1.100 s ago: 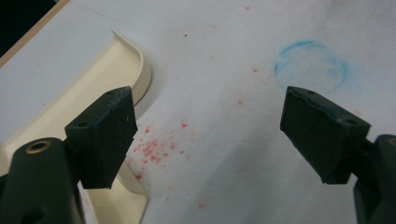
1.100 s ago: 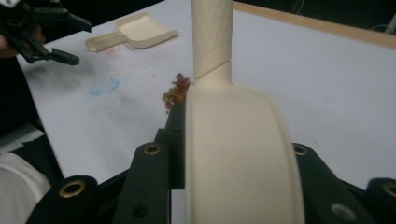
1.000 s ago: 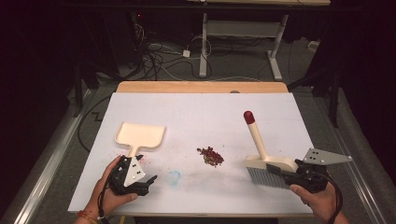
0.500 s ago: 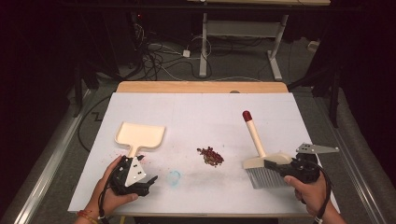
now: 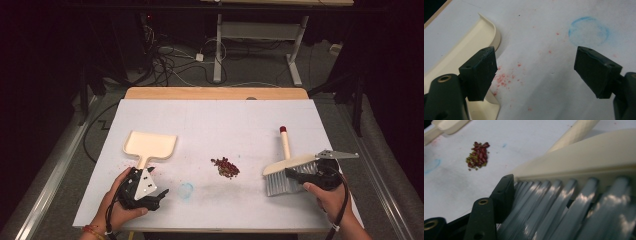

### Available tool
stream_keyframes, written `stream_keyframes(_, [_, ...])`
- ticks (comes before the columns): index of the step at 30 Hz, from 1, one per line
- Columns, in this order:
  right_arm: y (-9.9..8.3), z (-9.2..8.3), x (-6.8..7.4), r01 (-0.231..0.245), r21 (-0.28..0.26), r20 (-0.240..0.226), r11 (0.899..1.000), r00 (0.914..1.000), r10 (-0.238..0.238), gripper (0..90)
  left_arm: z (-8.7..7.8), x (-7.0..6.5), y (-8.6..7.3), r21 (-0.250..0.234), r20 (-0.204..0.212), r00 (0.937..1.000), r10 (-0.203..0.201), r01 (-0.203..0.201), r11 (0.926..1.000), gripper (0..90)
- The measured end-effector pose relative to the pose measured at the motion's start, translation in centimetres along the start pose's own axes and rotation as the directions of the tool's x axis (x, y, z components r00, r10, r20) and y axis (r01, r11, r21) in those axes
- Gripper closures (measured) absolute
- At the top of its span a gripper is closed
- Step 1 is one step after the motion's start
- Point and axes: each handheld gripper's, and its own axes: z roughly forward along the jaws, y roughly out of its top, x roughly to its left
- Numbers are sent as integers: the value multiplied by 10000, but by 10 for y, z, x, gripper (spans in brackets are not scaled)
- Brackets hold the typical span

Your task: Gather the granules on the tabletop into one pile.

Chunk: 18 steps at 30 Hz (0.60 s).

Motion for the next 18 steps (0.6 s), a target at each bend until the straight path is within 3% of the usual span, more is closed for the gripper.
stream_keyframes(2, [0, -1, -3, 157, 35, 50, 9999, 9999, -157, 439, 0, 0, 0, 7, -4, 10000, -21, 21, 10000, 176])
stream_keyframes(5, [3, -7, -1, 787, 52, 762, 9969, 9940, -788, 396, 0, 0, -1, 22, -52, 10000, -27, 27, 10000, 176])
stream_keyframes(8, [6, -13, 4, 1158, 14, 974, 9933, 9885, -1154, 362, 0, 0, 0, -1, -86, 10000, -24, 24, 10000, 178])
stream_keyframes(11, [9, -19, 9, 1772, -65, 1642, 9841, 9710, -1738, 319, -1, 0, 0, -21, -121, 9999, -51, 51, 10000, 178])
stream_keyframes(13, [11, -23, 11, 1964, -207, 1962, 9803, 9622, -1886, 270, -1, 1, 0, -22, -121, 9999, -63, 63, 10000, 178])
stream_keyframes(15, [12, -29, 13, 2210, -375, 2474, 9745, 9469, -2052, 236, 0, 0, 0, -16, -92, 9999, -65, 65, 10000, 178])
stream_keyframes(18, [15, -38, 14, 2313, -903, 2573, 9687, 9450, -2017, 240, 1, 0, 0, -3, -56, 10000, -29, 29, 10000, 178])
